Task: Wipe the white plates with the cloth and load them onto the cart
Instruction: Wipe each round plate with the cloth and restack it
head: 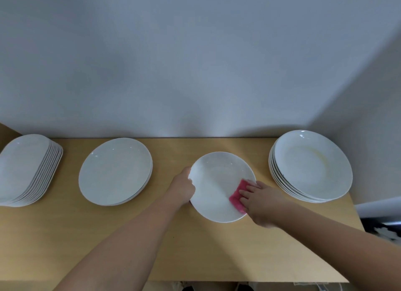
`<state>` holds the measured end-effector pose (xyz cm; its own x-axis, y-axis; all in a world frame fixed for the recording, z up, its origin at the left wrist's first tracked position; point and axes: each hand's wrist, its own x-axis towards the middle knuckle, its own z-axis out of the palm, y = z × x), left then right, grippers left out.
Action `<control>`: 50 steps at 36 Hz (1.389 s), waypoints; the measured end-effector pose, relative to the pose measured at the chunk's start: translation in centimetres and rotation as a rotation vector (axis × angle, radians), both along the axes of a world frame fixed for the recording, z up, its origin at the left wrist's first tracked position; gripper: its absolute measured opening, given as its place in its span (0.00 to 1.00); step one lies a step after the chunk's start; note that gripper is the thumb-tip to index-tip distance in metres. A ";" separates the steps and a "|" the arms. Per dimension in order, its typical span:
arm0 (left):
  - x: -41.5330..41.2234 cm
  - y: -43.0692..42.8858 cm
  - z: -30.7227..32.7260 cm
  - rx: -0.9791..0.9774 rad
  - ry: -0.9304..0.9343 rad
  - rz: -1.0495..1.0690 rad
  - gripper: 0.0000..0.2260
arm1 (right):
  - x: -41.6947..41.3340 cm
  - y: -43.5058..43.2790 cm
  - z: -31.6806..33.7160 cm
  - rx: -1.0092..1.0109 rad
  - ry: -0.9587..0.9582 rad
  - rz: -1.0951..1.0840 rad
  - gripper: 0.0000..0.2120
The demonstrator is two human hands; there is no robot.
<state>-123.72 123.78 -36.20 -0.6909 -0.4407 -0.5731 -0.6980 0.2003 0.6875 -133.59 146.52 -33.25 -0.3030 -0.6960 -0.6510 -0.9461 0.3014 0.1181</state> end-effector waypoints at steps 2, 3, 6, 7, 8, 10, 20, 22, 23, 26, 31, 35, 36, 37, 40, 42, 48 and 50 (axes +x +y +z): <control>0.0 0.0 0.0 0.017 -0.002 0.001 0.23 | 0.3 0.0 -0.1 0.019 0.015 -0.048 0.27; 0.0 0.0 0.0 0.027 -0.001 0.002 0.23 | 0.5 -0.2 -0.2 0.033 0.019 -0.077 0.28; 0.1 0.1 0.0 0.049 0.000 0.009 0.23 | 0.6 -0.9 -0.9 0.041 0.034 -0.148 0.31; 0.1 0.1 0.0 0.056 -0.002 0.016 0.23 | 0.6 -1.1 -1.2 0.027 0.047 -0.166 0.32; 0.1 0.1 0.0 0.061 -0.005 0.021 0.23 | 0.6 -1.3 -1.5 0.011 0.056 -0.182 0.33; 0.1 0.1 0.0 0.061 -0.007 0.018 0.23 | 0.5 -1.6 -2.3 -0.036 0.055 -0.228 0.36; 0.3 0.0 -0.1 0.065 0.005 -0.004 0.20 | -2.0 -5.5 -5.0 -0.277 -0.078 -0.295 0.38; 0.5 -0.2 -0.1 0.075 0.012 -0.007 0.20 | -1.9 -6.2 -5.2 -0.303 -0.112 -0.311 0.37; 0.6 -0.2 -0.2 0.084 0.016 -0.005 0.20 | -1.9 -6.5 -5.2 -0.313 -0.125 -0.317 0.36; 0.6 -0.2 -0.1 0.105 0.018 0.004 0.19 | -1.7 -7.3 -5.1 -0.335 -0.144 -0.311 0.34; 0.6 -0.2 0.0 0.149 0.029 0.033 0.19 | -0.7 -8.8 -4.6 -0.335 -0.147 -0.185 0.32; 0.4 -0.2 0.0 0.191 0.059 0.091 0.18 | 0.3 -9.3 -4.6 -0.340 -0.148 -0.122 0.32; 0.4 -0.2 0.0 0.186 0.067 0.095 0.18 | 0.3 -9.2 -4.4 -0.339 -0.146 -0.096 0.31; 0.4 -0.1 -0.1 0.177 0.071 0.096 0.18 | 0.2 -9.0 -4.3 -0.339 -0.146 -0.063 0.31; 0.3 -0.1 -0.1 0.154 0.072 0.097 0.18 | 0.4 -8.6 -4.0 -0.337 -0.155 0.036 0.29; 0.1 0.0 -0.1 0.107 0.073 0.079 0.18 | 0.8 -8.3 -4.0 -0.342 -0.175 0.087 0.29; 0.0 0.0 -0.5 -0.025 0.058 0.036 0.18 | 1.6 -6.0 -4.1 -0.374 -0.256 0.194 0.30; 0.0 0.1 -0.5 -0.007 0.073 0.053 0.18 | 1.4 -5.1 -3.8 -0.380 -0.290 0.223 0.30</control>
